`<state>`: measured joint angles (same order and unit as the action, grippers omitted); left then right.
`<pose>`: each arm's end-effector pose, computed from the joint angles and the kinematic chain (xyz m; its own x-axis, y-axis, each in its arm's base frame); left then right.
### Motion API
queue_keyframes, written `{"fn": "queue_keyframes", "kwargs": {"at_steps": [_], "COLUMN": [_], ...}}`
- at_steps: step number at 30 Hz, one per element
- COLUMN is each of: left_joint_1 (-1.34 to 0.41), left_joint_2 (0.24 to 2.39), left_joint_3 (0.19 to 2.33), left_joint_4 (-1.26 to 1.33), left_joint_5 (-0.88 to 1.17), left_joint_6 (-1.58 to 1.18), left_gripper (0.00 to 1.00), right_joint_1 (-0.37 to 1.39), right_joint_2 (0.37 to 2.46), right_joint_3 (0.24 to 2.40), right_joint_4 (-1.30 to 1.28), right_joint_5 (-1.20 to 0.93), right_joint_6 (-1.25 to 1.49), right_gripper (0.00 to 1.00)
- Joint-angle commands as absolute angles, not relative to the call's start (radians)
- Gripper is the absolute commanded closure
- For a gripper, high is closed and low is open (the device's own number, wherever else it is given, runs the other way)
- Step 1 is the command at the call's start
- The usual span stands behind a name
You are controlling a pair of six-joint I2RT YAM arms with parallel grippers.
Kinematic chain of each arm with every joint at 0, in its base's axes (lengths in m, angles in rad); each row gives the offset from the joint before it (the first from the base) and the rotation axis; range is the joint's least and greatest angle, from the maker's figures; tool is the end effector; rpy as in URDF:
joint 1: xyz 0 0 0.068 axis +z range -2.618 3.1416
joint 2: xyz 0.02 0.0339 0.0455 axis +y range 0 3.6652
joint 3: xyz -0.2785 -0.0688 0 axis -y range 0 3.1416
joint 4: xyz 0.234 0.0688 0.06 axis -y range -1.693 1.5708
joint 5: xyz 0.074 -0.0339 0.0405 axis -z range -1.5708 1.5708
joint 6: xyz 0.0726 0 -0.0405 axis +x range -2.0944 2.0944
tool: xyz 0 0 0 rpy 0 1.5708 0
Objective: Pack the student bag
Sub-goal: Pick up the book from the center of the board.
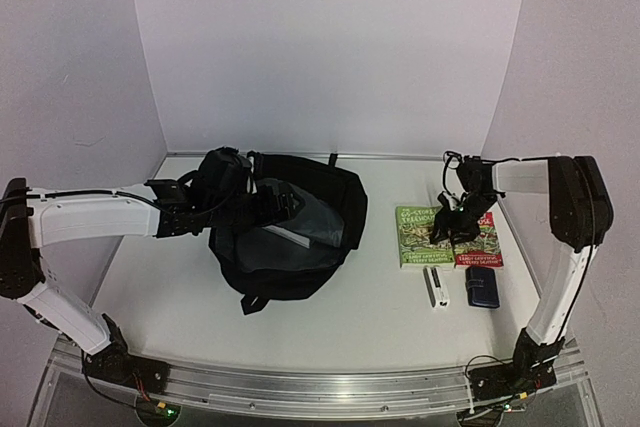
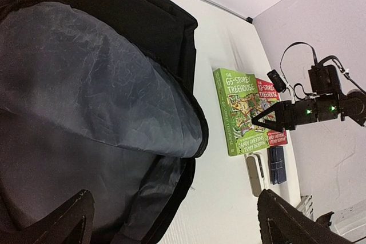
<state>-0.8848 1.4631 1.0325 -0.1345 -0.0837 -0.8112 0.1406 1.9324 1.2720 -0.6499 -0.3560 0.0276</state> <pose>0.2273 -0.2680 0.2689 -0.7603 -0.2120 -0.6140 0.2542 0.7728 -0.5816 0.3695 0.0778 0.1406 -0.9624 -0.1101 -0.2482 -0.1937 0.9189 0.3437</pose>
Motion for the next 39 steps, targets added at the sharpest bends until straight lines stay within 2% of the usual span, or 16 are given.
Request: {"fn": "queue_keyframes", "kwargs": {"at_steps": [1,3,6,7,16,29,39], "left_joint_1": [-0.89,-0.889,-0.89,-0.889,-0.89,-0.89,-0.89], "left_joint_2": [1.429,1.431,1.431,1.43,1.431,1.438,1.439], "left_joint_3": [1.068,1.068,1.073,1.074,1.097,1.135,1.14], "left_joint_4": [-0.157,-0.163,-0.192,-0.198,-0.212,-0.213,-0.221], "left_joint_5": [-0.116,-0.129,-0.158,-0.162,-0.148,-0.104,-0.109], "left_joint_6": [-0.808,-0.813,-0.825,-0.826,-0.797,-0.734,-0.742], "left_gripper": [0.0,0.0,0.0,0.0,0.0,0.0,0.0], "right_joint_1": [0.144,0.146,0.147,0.147,0.151,0.154,0.155], "right_joint_2": [1.946,1.947,1.952,1.95,1.847,1.727,1.815], "right_joint_3": [1.311,1.323,1.346,1.354,1.428,1.483,1.481], "right_joint_4": [-0.627,-0.624,-0.626,-0.626,-0.628,-0.704,-0.723], "right_joint_5": [-0.373,-0.37,-0.37,-0.374,-0.508,-0.572,-0.605], "right_joint_6": [0.05,0.046,0.04,0.04,0.036,-0.047,-0.054], "right_gripper": [0.54,0.66,0.96,1.0,1.0,1.0,1.0]}}
